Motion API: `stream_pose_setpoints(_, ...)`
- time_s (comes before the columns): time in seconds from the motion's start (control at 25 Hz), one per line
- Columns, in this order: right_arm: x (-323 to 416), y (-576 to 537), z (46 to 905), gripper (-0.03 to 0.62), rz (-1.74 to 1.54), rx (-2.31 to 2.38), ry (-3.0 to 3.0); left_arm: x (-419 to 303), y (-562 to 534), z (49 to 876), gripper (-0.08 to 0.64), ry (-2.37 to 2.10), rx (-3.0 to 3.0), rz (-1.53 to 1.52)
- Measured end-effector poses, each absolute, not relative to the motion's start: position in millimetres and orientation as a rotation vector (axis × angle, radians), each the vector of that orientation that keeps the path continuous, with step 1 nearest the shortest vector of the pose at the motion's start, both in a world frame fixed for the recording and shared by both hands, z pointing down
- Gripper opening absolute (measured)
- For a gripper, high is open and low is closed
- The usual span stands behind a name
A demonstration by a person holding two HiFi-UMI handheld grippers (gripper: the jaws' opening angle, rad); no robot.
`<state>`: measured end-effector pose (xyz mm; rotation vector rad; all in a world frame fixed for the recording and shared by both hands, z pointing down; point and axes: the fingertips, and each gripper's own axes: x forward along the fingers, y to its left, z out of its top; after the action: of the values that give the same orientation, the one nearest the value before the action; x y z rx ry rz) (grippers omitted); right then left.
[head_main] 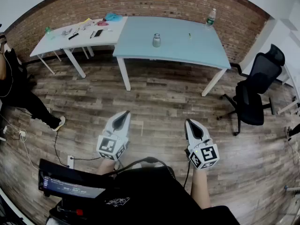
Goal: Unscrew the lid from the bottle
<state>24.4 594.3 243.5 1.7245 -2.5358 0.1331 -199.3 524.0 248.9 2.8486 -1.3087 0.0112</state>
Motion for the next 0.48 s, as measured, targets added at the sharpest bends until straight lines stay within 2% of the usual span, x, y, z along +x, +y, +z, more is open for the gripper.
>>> stream_pose_setpoints(0.48, 18.0, 571.8, 230.5, 0.000, 0.082, 1.727, -2.549, -194.4, 509.8, 238.0, 0.000, -1.330, 2.857, -0.005)
